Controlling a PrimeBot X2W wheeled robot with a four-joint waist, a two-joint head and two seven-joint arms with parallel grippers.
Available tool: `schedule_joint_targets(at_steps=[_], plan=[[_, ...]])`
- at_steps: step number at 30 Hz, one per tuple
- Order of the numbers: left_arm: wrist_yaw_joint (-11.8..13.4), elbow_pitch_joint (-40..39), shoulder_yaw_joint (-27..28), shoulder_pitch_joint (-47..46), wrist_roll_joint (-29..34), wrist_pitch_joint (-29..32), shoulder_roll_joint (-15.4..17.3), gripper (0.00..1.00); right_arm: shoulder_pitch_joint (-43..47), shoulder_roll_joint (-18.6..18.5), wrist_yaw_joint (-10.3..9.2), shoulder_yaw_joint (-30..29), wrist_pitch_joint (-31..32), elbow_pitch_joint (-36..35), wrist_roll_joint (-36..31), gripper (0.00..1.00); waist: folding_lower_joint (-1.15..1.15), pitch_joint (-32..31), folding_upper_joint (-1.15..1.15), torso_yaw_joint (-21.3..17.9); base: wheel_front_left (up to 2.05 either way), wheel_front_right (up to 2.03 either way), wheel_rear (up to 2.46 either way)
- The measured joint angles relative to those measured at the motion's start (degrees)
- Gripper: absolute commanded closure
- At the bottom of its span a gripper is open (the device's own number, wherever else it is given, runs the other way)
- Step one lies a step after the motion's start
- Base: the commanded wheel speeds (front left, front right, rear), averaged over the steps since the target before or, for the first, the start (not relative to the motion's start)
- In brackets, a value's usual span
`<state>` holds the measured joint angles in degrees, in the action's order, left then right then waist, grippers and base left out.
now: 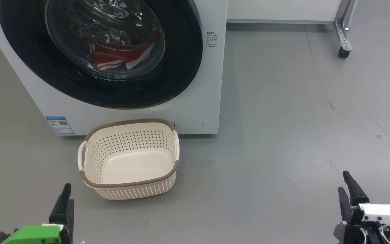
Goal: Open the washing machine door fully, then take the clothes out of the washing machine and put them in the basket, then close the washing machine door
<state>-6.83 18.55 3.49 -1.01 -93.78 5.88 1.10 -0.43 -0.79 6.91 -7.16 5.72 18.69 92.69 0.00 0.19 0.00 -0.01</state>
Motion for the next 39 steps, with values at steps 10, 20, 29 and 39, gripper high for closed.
schedule_joint_targets(at_steps=[10,20,29,39], plan=[[-0.01,-0.01,-0.91,0.0,0.12,-2.01,0.01,0.0,-0.02,-0.05,0.01,0.23,-1.85,-0.78,-1.29,0.0,0.0,0.02,0.0,-0.02,0.0,0.0,0.0],[-0.01,-0.47,-1.94,-0.07,2.37,-4.05,0.02,0.0,-0.09,-0.11,0.01,0.71,-3.99,-2.38,-4.15,0.0,0.0,-0.07,0.0,0.08,0.0,0.0,0.0],[-0.01,-1.92,-1.92,-0.2,3.86,-5.92,0.03,0.0,-0.26,-0.23,0.01,1.14,-5.66,-4.15,-6.33,0.0,0.0,-0.25,0.0,0.33,0.0,0.0,0.0],[-0.01,-4.33,-0.65,-0.94,7.84,-7.95,0.05,0.0,-1.64,-0.4,-0.01,1.4,-7.59,-8.34,-13.16,0.0,0.0,-0.5,0.0,0.54,0.0,0.0,0.0]])
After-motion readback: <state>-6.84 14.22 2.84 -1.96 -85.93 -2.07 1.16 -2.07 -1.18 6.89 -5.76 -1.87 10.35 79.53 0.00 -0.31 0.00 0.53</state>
